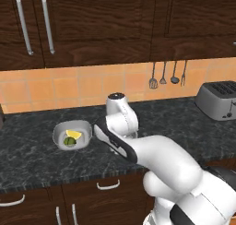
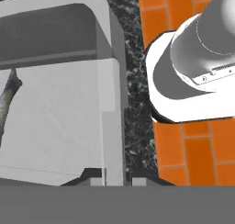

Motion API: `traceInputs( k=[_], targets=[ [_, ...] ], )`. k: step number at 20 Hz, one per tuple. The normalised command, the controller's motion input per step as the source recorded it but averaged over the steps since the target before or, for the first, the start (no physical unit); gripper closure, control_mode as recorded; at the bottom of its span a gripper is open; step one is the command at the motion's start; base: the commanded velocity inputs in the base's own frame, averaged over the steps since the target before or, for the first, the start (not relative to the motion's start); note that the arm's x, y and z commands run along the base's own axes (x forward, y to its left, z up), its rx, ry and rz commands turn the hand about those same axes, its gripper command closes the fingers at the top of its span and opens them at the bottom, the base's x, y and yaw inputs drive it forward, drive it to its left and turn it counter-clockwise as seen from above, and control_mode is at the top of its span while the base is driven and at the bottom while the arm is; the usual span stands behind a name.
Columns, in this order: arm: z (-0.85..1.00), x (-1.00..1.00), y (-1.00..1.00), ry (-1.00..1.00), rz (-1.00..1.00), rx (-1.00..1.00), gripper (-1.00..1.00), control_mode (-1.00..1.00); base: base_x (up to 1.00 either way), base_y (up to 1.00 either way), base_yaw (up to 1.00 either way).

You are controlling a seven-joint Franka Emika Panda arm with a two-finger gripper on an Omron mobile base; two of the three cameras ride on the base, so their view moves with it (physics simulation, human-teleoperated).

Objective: Take the meat container that has the fish and place it on the second highest rack of the freezer. Then take the vegetable container that has the lemon wedge and lime and place it on the highest rack of the freezer.

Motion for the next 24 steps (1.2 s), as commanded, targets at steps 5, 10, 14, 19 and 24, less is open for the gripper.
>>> traceInputs(
  k=[5, 10, 14, 19, 24],
  targets=[
    [0.71, -0.32, -0.78, 0.00, 0.32, 0.17, 1.00, -1.00, 0.00, 0.00, 0.00],
    [0.68, -0.35, -0.74, 0.00, 0.47, 0.26, 1.00, -1.00, 0.00, 0.00, 0.00],
    [0.60, -0.60, -0.61, -0.03, 0.56, 0.16, 1.00, -1.00, 0.00, 0.00, 0.00],
    [0.47, -0.54, -0.35, -0.03, 0.61, 0.02, 1.00, -1.00, 0.00, 0.00, 0.00],
    [0.48, -0.42, -0.16, -0.34, 0.55, 0.00, 1.00, -1.00, 0.00, 0.00, 0.00]
  ],
)
